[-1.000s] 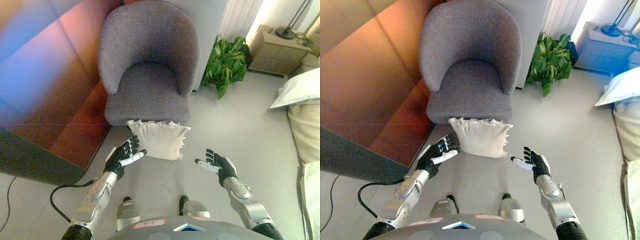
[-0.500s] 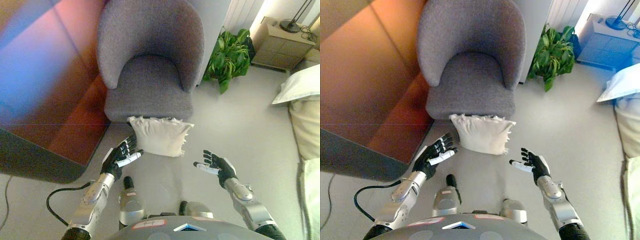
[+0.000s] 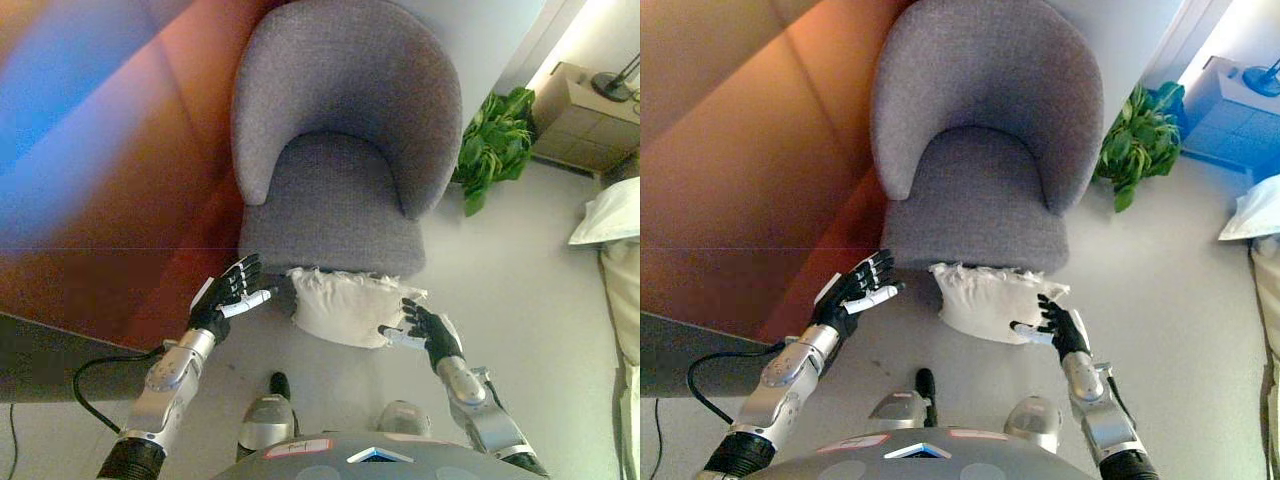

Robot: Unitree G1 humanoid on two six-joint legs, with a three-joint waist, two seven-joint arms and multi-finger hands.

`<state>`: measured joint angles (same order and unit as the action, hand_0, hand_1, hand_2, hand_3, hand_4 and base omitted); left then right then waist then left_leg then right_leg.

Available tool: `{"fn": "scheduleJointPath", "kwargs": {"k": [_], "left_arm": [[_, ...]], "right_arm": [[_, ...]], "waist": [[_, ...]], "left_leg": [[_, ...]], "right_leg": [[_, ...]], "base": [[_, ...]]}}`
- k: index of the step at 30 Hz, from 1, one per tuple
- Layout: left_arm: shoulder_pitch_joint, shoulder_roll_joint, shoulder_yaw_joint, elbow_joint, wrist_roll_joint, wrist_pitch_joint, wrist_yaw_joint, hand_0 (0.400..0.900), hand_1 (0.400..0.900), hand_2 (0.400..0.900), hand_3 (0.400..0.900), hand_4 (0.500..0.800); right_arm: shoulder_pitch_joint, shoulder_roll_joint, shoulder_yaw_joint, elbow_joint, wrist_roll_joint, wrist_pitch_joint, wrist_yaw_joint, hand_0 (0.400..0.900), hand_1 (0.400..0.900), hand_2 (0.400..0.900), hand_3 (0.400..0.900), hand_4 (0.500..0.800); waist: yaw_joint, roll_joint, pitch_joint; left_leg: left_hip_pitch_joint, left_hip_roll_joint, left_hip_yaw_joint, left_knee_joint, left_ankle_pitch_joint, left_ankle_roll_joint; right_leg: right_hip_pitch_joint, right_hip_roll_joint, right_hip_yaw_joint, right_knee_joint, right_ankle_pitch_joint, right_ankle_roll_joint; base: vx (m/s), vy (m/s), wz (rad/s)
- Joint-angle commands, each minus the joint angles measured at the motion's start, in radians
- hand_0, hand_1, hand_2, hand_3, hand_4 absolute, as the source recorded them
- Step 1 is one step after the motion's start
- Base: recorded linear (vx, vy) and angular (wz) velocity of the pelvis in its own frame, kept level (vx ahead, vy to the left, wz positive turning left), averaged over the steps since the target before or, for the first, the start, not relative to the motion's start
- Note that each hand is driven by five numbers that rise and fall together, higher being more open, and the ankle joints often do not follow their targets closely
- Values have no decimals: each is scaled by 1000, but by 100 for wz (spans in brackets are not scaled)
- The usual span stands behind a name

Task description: Pick up the pillow and put it on the sofa.

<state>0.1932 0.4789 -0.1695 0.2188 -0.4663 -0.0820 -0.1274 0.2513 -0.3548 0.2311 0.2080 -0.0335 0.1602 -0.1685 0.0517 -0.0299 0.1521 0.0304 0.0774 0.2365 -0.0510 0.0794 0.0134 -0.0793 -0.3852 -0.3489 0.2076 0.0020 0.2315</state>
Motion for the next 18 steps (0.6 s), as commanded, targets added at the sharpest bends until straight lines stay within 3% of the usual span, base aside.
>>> {"fn": "scheduleJointPath", "kwargs": {"k": [1,3,7,9,12,18], "left_arm": [[-71,45,2,-152,-17,-57,-5,900,900,900,900,800],[-63,50,-1,-149,-15,-72,2,900,900,900,900,800],[7,31,37,-165,-18,-71,16,900,900,900,900,800],[41,17,69,-200,-29,-46,-33,900,900,900,900,800],[55,19,66,-212,-10,-44,-93,900,900,900,900,800],[9,83,71,-218,-51,-56,-115,900,900,900,900,800]], "right_arm": [[-94,-92,-54,-30,-117,-47,-76,900,900,900,900,800],[-104,-99,-48,-29,-151,-15,-73,900,900,900,900,800],[-61,-124,-70,-43,-238,25,-14,900,900,900,900,800],[-26,-154,-95,-63,-299,31,32,900,900,900,900,800],[-17,-202,-118,-36,-379,36,51,900,900,900,900,800],[-69,-264,-75,-20,-557,104,134,900,900,900,900,800]], "waist": [[-33,-40,29],[-40,-48,30],[-30,-58,4],[-30,-53,-11],[-25,-31,-12],[-22,-13,59]], "left_leg": [[5,81,11,74,-103,-68],[24,108,-22,79,-126,-74],[59,174,-49,103,-123,-110],[77,210,-10,84,-75,-132],[65,248,43,75,-20,-159],[-11,272,-26,160,-50,-173]], "right_leg": [[-19,-25,63,-249,324,19],[-47,-44,103,-240,369,30],[41,-12,66,-243,269,22],[84,17,23,-244,227,16],[132,44,-31,-211,154,-11],[21,-3,-7,-35,98,-13]], "base": [[395,-446,85],[341,-355,74],[332,-271,42],[212,-122,49],[111,-108,69],[-19,-52,38]]}}
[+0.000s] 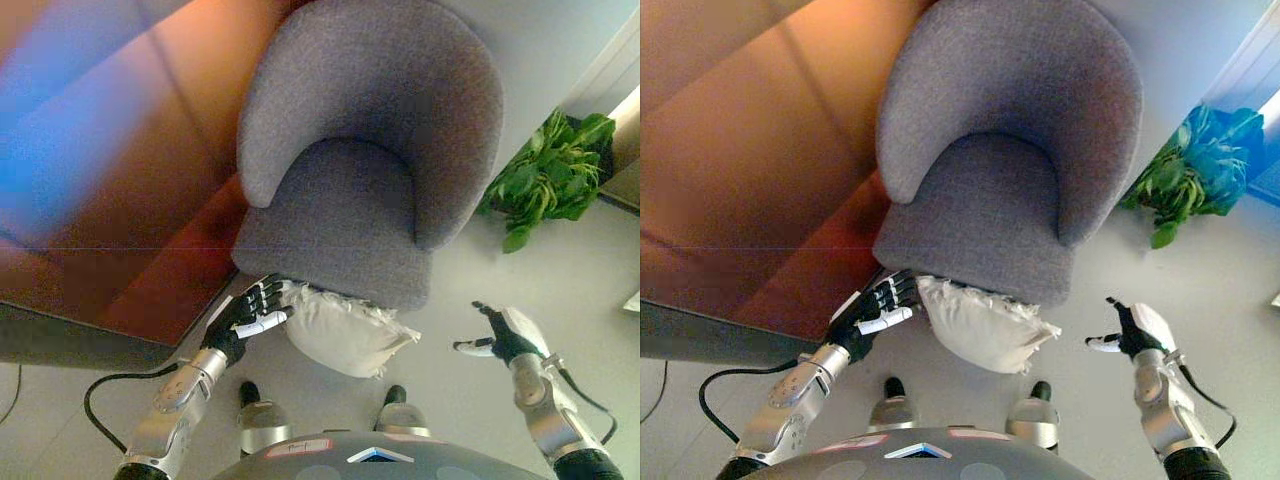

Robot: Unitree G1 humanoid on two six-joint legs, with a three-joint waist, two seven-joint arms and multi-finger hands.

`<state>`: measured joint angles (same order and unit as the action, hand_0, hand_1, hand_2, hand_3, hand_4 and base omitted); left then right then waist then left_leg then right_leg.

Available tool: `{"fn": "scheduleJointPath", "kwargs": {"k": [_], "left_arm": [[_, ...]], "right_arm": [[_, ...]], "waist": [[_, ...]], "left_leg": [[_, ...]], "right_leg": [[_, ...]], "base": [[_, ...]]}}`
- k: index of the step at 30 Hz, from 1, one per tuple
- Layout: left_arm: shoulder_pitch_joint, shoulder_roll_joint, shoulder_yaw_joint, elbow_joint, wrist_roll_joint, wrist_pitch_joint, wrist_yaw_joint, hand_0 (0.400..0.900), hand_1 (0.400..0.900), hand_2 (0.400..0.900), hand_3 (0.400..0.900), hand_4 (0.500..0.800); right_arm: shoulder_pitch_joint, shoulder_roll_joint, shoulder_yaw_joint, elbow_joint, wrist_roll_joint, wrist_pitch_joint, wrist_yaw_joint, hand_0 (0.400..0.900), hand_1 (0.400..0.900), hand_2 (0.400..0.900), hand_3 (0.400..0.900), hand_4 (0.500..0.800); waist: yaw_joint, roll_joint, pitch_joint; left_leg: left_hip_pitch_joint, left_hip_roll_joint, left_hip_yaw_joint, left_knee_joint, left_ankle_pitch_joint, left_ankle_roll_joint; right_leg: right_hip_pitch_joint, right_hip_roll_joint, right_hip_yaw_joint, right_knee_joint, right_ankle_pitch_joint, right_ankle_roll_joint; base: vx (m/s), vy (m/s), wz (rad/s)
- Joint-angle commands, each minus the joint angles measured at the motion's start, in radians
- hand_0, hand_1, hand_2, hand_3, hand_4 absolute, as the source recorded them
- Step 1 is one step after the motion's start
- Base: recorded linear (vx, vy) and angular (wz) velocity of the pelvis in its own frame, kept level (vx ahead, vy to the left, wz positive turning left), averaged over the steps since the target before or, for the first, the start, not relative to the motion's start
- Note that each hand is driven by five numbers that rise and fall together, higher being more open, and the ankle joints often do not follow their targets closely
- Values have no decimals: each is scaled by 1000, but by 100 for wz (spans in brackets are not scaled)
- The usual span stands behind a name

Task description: Pick up the pillow and put it on the sofa.

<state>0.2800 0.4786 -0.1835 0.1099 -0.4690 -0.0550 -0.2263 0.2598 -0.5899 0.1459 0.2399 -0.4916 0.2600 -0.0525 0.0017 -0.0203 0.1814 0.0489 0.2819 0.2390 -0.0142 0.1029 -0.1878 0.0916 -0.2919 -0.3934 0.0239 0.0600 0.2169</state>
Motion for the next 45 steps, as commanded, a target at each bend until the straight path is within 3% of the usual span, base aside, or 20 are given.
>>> {"fn": "scheduleJointPath", "kwargs": {"k": [1,4,9,13,17,18,22,25,28,31,34,37,38,39,42,45], "left_arm": [[-87,90,79,-115,-47,-87,-20,900,900,900,900,800],[-140,111,50,-123,-34,-116,5,900,900,900,900,800],[-287,143,-18,-95,5,-218,164,900,900,900,900,800],[-374,131,-60,-76,31,-270,221,900,900,900,900,800],[-492,105,-114,-64,57,-347,310,900,900,900,900,800],[-530,89,-135,-60,60,-377,348,900,900,900,900,800],[-622,46,-175,-63,77,-427,427,900,900,900,900,800],[-663,30,-193,-64,70,-440,445,900,900,900,900,800],[-692,15,-206,-60,52,-457,429,900,900,900,900,800],[-694,7,-221,-69,24,-468,397,900,900,900,900,800],[-693,3,-234,-82,0,-480,361,900,900,900,900,800],[-695,-2,-241,-92,-14,-468,334,900,900,900,900,800],[-693,-1,-240,-98,-17,-464,325,900,900,900,900,800],[-689,-1,-240,-103,-19,-462,313,900,900,900,900,800],[-678,7,-232,-115,-29,-451,291,900,900,900,900,800],[-662,19,-215,-134,-31,-433,279,900,900,900,900,800]], "right_arm": [[-100,-35,21,-43,-102,8,13,900,900,900,900,800],[-197,-40,55,-5,-86,24,5,900,900,900,900,800],[-371,-35,111,46,-22,38,-36,900,900,900,900,800],[-473,-47,123,85,48,46,-101,900,900,900,900,800],[-654,-78,130,148,142,73,-219,900,900,900,900,800],[-720,-91,136,187,188,70,-295,900,900,900,900,800],[-882,-95,147,321,244,41,-459,900,900,900,900,800],[-982,-86,163,424,278,38,-519,900,900,900,900,800],[-1104,-81,179,564,316,45,-573,900,900,900,900,800],[-1180,-85,210,659,363,84,-570,900,900,900,900,800],[-1259,-78,238,750,375,101,-499,900,900,900,900,800],[-1314,-79,276,808,398,130,-343,900,900,900,900,800],[-1322,-81,282,814,433,120,-306,488,488,488,488,553],[-1331,-83,285,811,469,112,-264,400,400,400,400,500],[-1331,-86,275,793,514,101,-170,400,400,400,400,500],[-1311,-103,266,770,525,87,-150,400,400,400,400,500]], "waist": [[33,-21,45],[46,-16,97],[49,-13,226],[53,-1,282],[47,32,339],[45,46,339],[55,75,339],[71,92,339],[96,112,339],[121,130,339],[144,147,339],[163,153,339],[168,152,339],[173,151,339],[181,141,339],[185,131,339]], "left_leg": [[-51,71,-40,144,-80,26],[-135,81,-74,196,-92,22],[-371,71,-143,331,-110,25],[-542,45,-179,418,-128,34],[-727,37,-193,504,-138,35],[-798,33,-198,527,-136,37],[-964,19,-221,592,-140,48],[-1049,14,-238,627,-145,55],[-1141,6,-257,667,-144,61],[-1178,2,-266,704,-175,60],[-1227,-14,-274,729,-176,68],[-1249,-24,-278,736,-173,70],[-1253,-26,-279,735,-170,71],[-1256,-28,-281,734,-169,71],[-1259,-33,-283,733,-163,68],[-1267,-33,-292,747,-161,69]], "right_leg": [[-169,-105,40,158,43,5],[-248,-139,54,191,54,13],[-475,-206,123,302,63,20],[-633,-223,174,377,44,17],[-814,-220,224,457,18,10],[-883,-218,236,480,16,7],[-1040,-220,265,554,8,-8],[-1126,-229,287,609,-1,-12],[-1212,-240,307,676,-12,-14],[-1249,-254,320,740,-51,-2],[-1297,-267,331,783,-58,-2],[-1318,-281,331,802,-60,-1],[-1320,-286,328,804,-59,0],[-1322,-289,325,807,-60,0],[-1320,-294,316,814,-60,2],[-1322,-295,311,832,-61,3]], "base": [[-106,-65,19],[-168,-51,14],[-277,41,7],[-249,108,2],[-259,189,0],[-212,236,1],[-172,209,8],[-77,97,13],[-50,83,21],[73,57,22],[-5,46,24],[17,28,18],[28,5,16],[29,-8,15],[26,-15,8],[36,-38,2]]}}
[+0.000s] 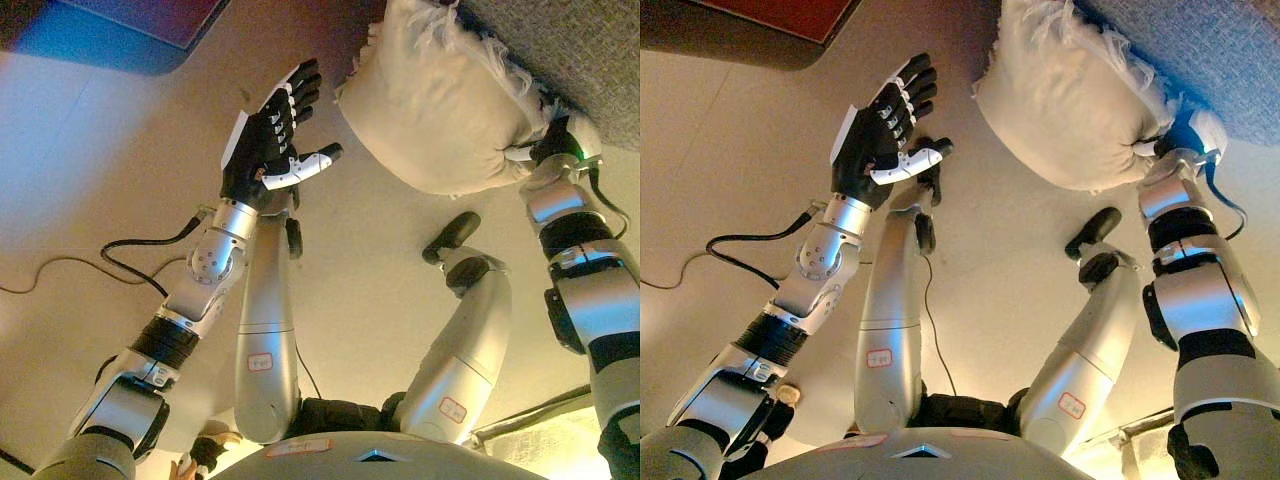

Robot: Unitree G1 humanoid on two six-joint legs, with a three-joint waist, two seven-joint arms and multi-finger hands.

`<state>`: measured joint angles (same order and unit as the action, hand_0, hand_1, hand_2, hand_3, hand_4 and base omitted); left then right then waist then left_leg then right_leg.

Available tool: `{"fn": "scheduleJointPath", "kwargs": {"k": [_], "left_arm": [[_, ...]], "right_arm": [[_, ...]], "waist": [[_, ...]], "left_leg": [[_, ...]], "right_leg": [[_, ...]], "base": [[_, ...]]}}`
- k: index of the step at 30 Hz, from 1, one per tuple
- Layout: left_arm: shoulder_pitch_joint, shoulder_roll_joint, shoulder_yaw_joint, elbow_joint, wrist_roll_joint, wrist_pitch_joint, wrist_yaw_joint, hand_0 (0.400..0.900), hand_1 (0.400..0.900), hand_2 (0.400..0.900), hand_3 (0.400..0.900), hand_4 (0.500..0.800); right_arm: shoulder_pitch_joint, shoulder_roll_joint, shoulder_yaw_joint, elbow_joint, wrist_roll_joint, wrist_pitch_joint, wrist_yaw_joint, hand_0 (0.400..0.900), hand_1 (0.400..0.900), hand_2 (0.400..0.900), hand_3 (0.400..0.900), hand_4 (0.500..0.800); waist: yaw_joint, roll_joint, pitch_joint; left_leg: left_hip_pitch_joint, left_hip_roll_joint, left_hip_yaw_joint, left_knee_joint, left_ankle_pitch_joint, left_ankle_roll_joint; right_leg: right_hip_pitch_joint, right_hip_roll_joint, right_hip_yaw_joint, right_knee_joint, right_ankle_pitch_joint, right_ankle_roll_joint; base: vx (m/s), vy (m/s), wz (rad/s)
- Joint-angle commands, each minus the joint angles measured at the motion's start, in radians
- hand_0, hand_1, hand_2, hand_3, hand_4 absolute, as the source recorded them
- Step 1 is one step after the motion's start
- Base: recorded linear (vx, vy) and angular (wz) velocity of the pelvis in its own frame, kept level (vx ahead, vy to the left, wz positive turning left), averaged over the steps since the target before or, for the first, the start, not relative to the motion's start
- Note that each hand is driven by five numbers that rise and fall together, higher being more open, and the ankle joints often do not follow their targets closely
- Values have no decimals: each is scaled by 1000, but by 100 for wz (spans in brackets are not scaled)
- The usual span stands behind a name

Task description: Pick up the pillow and put it on the sofa.

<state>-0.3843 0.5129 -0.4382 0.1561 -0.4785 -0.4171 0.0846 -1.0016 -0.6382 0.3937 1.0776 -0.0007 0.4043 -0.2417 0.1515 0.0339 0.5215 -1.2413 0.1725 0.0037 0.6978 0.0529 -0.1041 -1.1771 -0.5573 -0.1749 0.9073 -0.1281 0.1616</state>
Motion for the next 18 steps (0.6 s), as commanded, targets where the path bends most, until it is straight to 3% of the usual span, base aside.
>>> {"fn": "scheduleJointPath", "kwargs": {"k": [1,6,9,12,15,16,18], "left_arm": [[9,-12,43,-181,-26,-70,-34,900,900,900,900,800],[17,-14,47,-190,-39,-53,-35,900,900,900,900,800],[21,-30,42,-177,-30,-43,-16,900,900,900,900,800],[23,-47,29,-148,44,-41,55,900,900,900,900,800],[41,-67,25,-110,87,2,135,900,900,900,900,800],[48,-68,29,-96,100,3,151,900,900,900,900,800],[71,-66,36,-72,87,0,160,900,900,900,900,800]], "right_arm": [[-43,-56,12,-76,33,-60,43,400,400,400,400,500],[-15,-41,-20,-115,52,-80,-20,400,400,400,400,500],[12,-26,-41,-158,61,-117,-105,400,400,400,400,500],[59,-2,-66,-254,-11,-179,-240,400,400,400,400,500],[153,22,-96,-418,-83,-209,-314,400,400,400,400,500],[205,33,-109,-489,-117,-221,-341,400,400,400,400,500],[310,57,-122,-609,-184,-235,-379,400,400,400,400,500]], "waist": [[35,74,-1],[36,61,-1],[33,48,-1],[25,30,-1],[9,11,-1],[1,3,-1],[-9,-9,-1]], "left_leg": [[22,77,-61,42,-112,-15],[58,79,-60,12,-107,-17],[119,82,-47,-37,-96,-20],[212,87,-31,-99,-82,-22],[342,88,-9,-182,-57,-21],[373,83,3,-218,-23,-14],[461,83,17,-262,-17,-16]], "right_leg": [[-55,-28,93,-45,126,59],[-21,-23,71,-71,129,58],[43,-18,34,-129,141,58],[145,-7,-11,-213,162,63],[283,12,-51,-318,189,69],[322,13,-69,-368,224,56],[415,19,-84,-424,238,59]], "base": [[31,-38,1],[8,-23,-2],[11,-29,-8],[13,-11,-14],[15,28,-20],[-18,44,-14],[53,23,-11]]}}
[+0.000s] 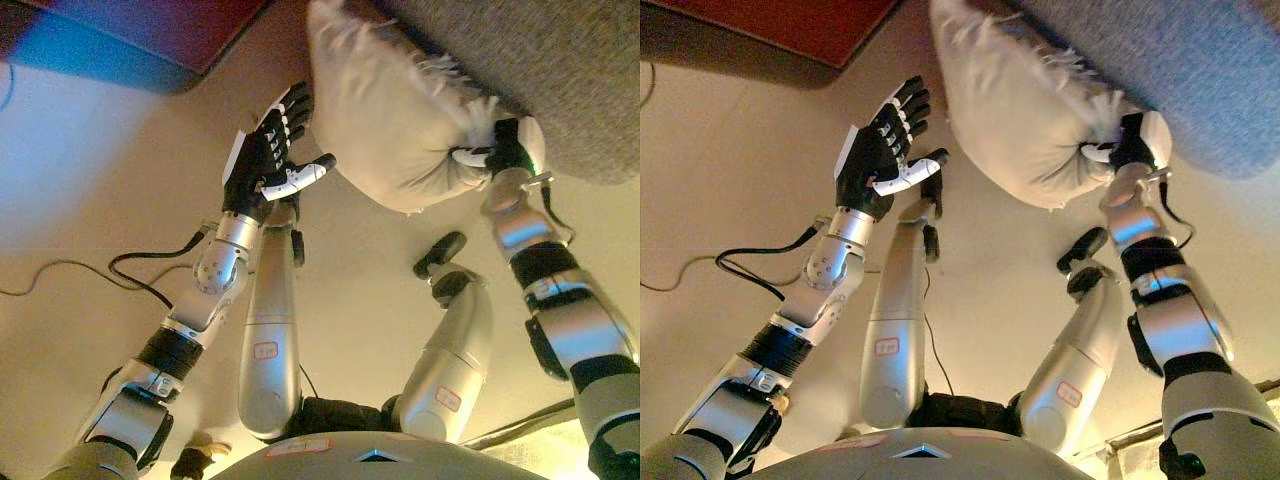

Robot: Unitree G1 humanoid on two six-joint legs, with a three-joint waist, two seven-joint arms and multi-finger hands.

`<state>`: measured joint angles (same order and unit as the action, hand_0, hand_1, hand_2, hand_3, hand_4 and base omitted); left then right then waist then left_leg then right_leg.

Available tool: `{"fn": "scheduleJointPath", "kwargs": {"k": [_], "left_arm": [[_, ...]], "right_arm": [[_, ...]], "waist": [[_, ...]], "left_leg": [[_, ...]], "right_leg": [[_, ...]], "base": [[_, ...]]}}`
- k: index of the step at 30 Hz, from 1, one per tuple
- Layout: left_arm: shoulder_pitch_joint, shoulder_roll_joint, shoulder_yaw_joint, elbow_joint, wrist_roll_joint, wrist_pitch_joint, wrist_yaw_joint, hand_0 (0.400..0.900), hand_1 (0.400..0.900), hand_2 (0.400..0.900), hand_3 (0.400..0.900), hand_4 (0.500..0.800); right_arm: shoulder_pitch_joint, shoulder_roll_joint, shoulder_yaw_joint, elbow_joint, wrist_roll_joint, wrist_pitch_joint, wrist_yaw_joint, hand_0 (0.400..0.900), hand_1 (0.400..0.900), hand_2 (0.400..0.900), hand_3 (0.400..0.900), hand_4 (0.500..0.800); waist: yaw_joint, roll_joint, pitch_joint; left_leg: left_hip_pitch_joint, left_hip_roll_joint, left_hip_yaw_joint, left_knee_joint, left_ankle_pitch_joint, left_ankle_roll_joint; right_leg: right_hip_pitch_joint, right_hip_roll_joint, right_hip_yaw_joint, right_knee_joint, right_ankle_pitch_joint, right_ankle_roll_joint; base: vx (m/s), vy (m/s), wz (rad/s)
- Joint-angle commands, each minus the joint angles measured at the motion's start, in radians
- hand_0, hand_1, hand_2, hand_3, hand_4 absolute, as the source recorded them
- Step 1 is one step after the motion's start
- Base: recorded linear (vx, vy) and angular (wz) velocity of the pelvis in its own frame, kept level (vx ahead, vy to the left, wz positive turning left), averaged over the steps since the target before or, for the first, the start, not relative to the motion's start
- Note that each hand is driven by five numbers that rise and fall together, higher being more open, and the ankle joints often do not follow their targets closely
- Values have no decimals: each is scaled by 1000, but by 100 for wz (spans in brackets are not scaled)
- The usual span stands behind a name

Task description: Pick up the pillow and put it on the sofa.

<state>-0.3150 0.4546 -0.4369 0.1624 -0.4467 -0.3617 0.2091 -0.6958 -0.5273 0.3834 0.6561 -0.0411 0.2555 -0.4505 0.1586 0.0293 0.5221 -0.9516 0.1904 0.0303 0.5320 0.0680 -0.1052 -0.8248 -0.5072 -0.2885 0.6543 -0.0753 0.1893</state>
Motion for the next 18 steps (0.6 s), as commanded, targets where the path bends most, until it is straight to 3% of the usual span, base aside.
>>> {"fn": "scheduleJointPath", "kwargs": {"k": [1,5,10,14,18], "left_arm": [[17,-9,45,-66,29,-51,43,900,900,900,900,800],[83,-15,95,-30,-50,-32,36,900,900,900,900,800],[155,-46,143,-15,-107,7,7,900,900,900,900,800],[224,-79,167,-21,-111,64,13,900,900,900,900,800],[290,-102,184,-33,-78,84,12,900,900,900,900,800]], "right_arm": [[63,-36,-116,-253,-184,-89,-185,400,400,400,400,500],[232,-9,-131,-401,-325,-130,-224,400,400,400,400,500],[345,-38,-150,-498,-452,-168,-237,400,400,400,400,500],[417,-77,-177,-589,-588,-159,-272,400,400,400,400,500],[494,-111,-252,-674,-568,-213,-309,400,400,400,400,500]], "waist": [[-22,-12,-2],[-34,-42,-63],[-32,-76,-144],[-26,-106,-227],[-37,-121,-314]], "left_leg": [[225,67,-3,-118,-31,-15],[397,76,36,-211,-27,-19],[614,92,75,-341,-13,-30],[804,99,120,-452,-9,-29],[949,84,159,-551,0,-15]], "right_leg": [[116,-28,28,-196,190,33],[286,-11,-11,-298,208,45],[515,37,-75,-452,247,55],[700,91,-121,-567,280,65],[803,138,-126,-638,319,73]], "base": [[122,21,-11],[138,-2,-3],[146,-43,5],[185,-69,0],[125,9,-17]]}}
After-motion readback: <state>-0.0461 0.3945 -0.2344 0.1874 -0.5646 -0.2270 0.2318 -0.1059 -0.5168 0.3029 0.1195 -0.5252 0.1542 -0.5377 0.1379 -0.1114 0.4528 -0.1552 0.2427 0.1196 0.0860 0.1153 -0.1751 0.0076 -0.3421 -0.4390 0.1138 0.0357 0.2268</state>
